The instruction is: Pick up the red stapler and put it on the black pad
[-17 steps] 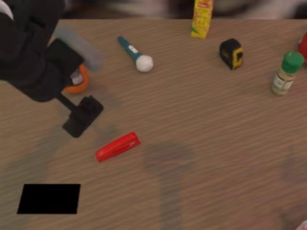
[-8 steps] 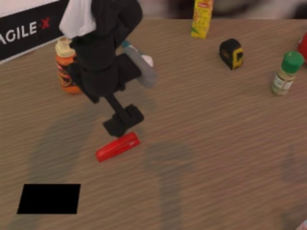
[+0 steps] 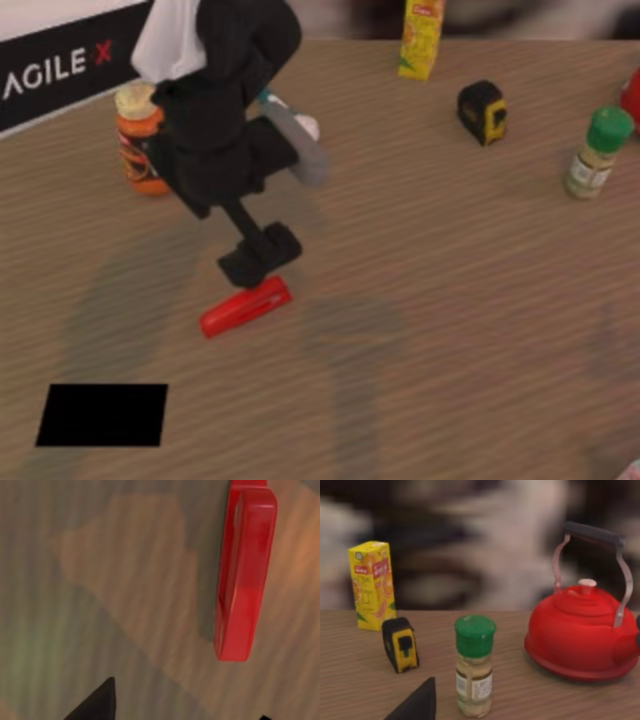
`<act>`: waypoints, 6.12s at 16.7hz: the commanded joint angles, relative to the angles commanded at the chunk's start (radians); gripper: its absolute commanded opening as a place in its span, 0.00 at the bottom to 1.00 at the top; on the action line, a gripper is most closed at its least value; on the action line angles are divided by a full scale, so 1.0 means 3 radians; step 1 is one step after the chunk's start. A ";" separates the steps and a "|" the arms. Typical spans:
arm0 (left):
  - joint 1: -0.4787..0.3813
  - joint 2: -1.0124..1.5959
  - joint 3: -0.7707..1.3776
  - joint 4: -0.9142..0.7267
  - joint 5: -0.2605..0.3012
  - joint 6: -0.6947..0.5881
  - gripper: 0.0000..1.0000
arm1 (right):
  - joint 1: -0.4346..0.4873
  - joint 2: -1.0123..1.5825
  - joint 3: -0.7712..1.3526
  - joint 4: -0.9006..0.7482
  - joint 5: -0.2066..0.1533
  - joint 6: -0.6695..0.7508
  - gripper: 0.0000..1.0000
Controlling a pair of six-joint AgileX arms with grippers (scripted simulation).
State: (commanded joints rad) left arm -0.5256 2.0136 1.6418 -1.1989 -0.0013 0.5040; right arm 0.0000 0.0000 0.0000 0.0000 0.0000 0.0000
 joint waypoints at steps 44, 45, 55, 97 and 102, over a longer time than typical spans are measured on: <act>0.0043 0.0078 -0.0078 0.0109 0.0000 0.0007 0.00 | 0.0000 0.0000 0.0000 0.0000 0.0000 0.0000 1.00; 0.0049 0.0037 -0.0007 0.0017 0.0000 0.0005 0.00 | 0.0000 0.0000 0.0000 0.0000 0.0000 0.0000 1.00; 0.0150 -0.0275 -0.0245 -0.0025 0.0001 0.0386 0.00 | 0.0000 0.0000 0.0000 0.0000 0.0000 0.0000 1.00; 0.0836 -0.1355 -0.2979 0.1633 0.0002 0.2645 0.53 | 0.0000 0.0000 0.0000 0.0000 0.0000 0.0000 1.00; 0.0836 -0.1355 -0.2979 0.1633 0.0002 0.2645 0.90 | 0.0000 0.0000 0.0000 0.0000 0.0000 0.0000 1.00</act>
State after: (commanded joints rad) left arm -0.2747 1.6070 0.7482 -0.7090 -0.0005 1.2977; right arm 0.0000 0.0000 0.0000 0.0000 0.0000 0.0000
